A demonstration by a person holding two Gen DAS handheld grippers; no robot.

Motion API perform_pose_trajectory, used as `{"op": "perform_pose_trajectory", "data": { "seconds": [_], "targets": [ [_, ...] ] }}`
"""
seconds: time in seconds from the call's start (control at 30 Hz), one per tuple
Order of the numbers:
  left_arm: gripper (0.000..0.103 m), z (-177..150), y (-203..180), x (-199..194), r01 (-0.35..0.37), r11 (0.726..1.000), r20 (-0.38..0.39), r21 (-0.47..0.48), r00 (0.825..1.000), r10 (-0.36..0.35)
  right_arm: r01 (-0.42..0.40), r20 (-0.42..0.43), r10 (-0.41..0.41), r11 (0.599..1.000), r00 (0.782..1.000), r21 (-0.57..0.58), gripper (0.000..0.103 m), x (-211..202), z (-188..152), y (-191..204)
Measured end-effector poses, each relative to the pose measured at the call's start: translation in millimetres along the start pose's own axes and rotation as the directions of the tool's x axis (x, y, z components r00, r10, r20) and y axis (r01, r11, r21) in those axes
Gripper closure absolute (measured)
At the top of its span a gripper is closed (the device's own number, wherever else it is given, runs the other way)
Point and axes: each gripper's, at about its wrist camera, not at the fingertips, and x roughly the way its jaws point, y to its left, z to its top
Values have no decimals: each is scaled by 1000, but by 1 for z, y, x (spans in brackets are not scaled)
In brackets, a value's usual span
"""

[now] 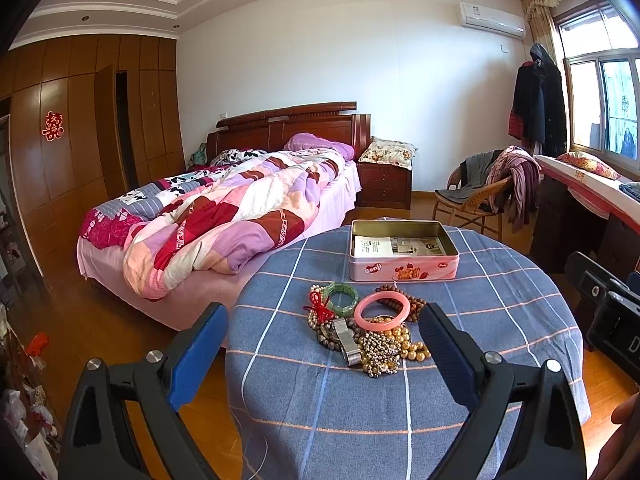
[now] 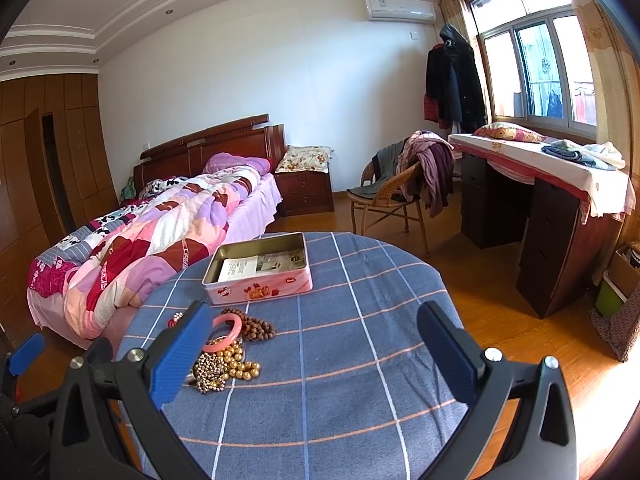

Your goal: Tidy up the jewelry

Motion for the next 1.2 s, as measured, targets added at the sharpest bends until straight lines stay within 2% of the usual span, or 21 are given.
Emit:
{"op": "perform_pose_trajectory", "data": {
  "seconds": [0.9, 1.03, 1.17, 1.2],
  "targets": [
    [7, -5, -10, 7, -2, 1000, -11, 5, 1000, 2, 0, 1, 0, 1000, 1000, 5, 0, 0, 0, -6],
    [7, -6, -10, 27, 39, 999, -37, 6, 999, -38, -6, -2, 6, 1000, 1000, -17, 0, 11, -1, -6],
    [7, -14, -6, 65, 109, 992, -97, 55, 990, -104, 11, -32, -13, 998, 999, -60, 0, 38, -5, -9],
    [7, -15, -5, 75, 126, 991, -118, 56, 986, -118, 12, -47, -15, 998, 999, -62, 4, 47, -7, -11]
  ]
}}
